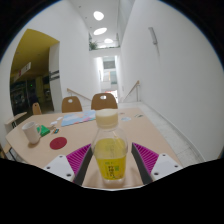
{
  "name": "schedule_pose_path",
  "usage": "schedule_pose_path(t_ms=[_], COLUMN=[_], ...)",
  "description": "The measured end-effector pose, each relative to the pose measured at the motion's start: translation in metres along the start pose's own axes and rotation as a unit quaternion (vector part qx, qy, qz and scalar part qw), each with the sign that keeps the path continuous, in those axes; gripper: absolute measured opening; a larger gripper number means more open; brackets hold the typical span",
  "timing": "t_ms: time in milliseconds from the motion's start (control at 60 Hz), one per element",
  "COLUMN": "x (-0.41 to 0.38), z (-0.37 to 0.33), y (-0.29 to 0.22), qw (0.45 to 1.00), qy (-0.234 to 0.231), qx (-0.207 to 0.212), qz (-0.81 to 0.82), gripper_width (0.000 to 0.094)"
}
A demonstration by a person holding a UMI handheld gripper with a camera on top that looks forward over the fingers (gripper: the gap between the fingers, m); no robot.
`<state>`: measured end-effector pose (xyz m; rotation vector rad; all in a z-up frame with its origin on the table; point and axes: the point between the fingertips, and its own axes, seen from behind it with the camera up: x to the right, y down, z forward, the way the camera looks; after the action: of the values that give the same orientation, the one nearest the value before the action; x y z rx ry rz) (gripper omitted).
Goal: Pour water
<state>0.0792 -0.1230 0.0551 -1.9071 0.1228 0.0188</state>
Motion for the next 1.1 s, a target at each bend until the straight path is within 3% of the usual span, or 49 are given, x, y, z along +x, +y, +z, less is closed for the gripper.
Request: schedule_pose_path(t_ms=[17,67,217,383,533,683,750,867,933,1000,1100], x=[0.001,0.001,-0.001,-0.025,-0.087,-0.215,-0.275,-0.346,-0.355,-0.363,-0.355], z=[0.004,0.013,0.013,0.007,-0.002,0.027,0.047,0.060,0.070,0.061,0.055], y=[-0.002,-0.006,-0.010,-0.022,-0.120,-0.194,-0.182,-0.149,-0.123,-0.101,-0.128], qw=[1.000,1.000,0.997,0.992,0.935,0.794,0.704,0.501,0.413,0.393,0.436], qy=[0.004,0.002,0.029,0.050,0.113,0.133,0.138,0.155,0.145,0.145,0.141], qx=[0.006,0.016,0.055,0.052,0.099,0.137,0.146,0.175,0.166,0.166,0.175], qz=[0.001,-0.004,-0.047,-0.105,-0.321,-0.578,-0.681,-0.833,-0.884,-0.893,-0.871], gripper_width=[0.0812,0.0443,0.0297,0.0286,0.0285,0.0284,0.0284,0.0287,0.0286,0.0288,0.0288])
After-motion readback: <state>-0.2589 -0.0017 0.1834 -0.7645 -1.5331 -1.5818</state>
